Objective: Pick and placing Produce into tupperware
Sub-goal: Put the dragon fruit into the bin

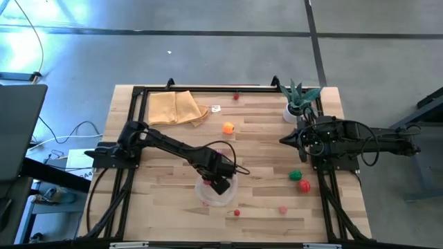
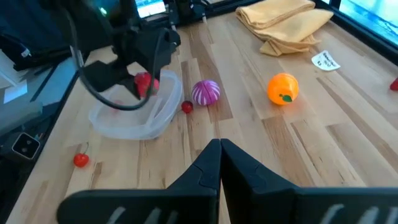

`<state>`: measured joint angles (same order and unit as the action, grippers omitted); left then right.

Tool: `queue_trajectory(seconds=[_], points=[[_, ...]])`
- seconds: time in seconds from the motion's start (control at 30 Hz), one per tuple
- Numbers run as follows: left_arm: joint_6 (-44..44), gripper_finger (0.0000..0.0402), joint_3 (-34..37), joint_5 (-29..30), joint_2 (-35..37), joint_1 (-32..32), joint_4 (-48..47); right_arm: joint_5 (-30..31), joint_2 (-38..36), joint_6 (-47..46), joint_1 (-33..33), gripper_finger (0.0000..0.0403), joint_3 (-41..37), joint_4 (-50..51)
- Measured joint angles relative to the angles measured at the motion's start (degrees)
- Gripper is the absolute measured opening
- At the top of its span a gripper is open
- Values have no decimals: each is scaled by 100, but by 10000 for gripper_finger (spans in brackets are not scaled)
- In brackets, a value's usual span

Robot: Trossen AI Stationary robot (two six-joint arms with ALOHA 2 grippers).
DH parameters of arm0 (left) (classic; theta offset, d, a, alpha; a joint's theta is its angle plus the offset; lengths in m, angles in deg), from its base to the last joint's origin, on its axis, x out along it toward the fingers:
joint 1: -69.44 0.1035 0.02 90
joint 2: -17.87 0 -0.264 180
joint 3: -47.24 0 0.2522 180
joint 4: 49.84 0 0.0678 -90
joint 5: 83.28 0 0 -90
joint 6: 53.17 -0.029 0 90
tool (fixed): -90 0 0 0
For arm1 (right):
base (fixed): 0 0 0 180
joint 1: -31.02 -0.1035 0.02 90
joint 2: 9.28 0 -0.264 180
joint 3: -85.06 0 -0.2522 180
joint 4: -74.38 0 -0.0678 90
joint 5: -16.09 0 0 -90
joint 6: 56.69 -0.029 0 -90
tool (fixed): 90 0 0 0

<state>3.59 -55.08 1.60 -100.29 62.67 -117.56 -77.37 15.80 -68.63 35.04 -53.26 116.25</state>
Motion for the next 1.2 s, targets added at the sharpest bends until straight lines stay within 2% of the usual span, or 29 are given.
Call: queue_trajectory(seconds=[0.2,0.4,0.67,0.93,1.2], points=[[5,212,11,12,-16,-4,10,1,2,0,1,0,0,3],[32,233,13,19,-16,0,-1,1,2,0,1,0,0,3],[43,230,15,58,-16,-15,8,1,4,0,1,0,0,0],[8,250,15,60,-16,-15,-1,0,4,0,1,0,0,0],[10,252,-8,51,-16,1,-38,1,4,0,1,0,0,0]])
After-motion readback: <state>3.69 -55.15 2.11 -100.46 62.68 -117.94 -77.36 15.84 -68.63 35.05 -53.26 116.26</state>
